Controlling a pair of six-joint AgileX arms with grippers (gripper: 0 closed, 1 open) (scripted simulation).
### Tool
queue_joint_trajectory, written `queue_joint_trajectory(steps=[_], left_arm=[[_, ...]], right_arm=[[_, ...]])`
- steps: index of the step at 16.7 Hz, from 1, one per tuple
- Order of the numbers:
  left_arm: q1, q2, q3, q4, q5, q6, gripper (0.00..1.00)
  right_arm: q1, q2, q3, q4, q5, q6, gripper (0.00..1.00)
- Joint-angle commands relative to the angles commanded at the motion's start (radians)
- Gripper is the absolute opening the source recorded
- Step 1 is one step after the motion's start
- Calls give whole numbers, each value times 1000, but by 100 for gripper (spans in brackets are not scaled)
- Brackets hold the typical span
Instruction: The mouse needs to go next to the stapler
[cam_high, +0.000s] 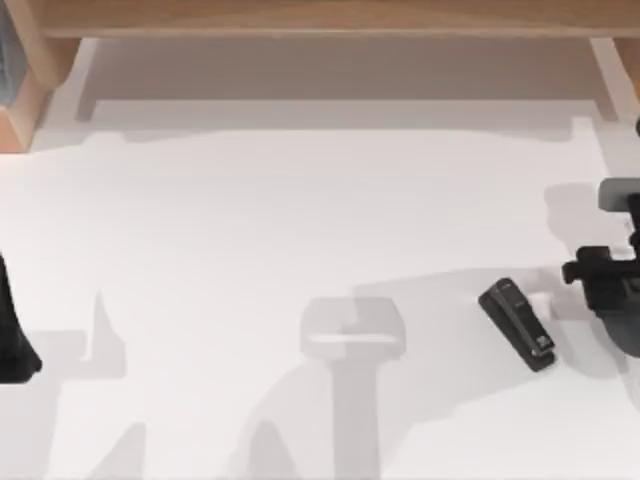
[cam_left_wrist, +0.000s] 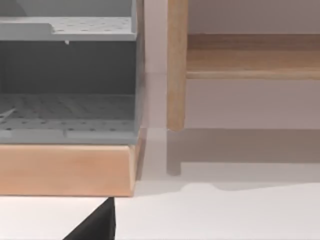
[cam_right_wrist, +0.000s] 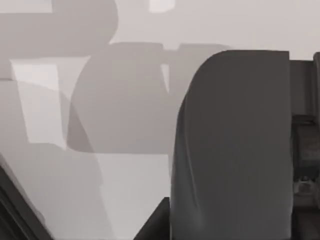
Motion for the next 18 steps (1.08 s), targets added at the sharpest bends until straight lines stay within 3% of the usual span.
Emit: queue_joint_trajectory(steps=[12, 18], left_arm=[[0, 0, 0, 0, 0, 0, 100], [0, 0, 0, 0, 0, 0, 100]], right_arm=[[0, 0, 0, 0, 0, 0, 98], [0, 0, 0, 0, 0, 0, 100]])
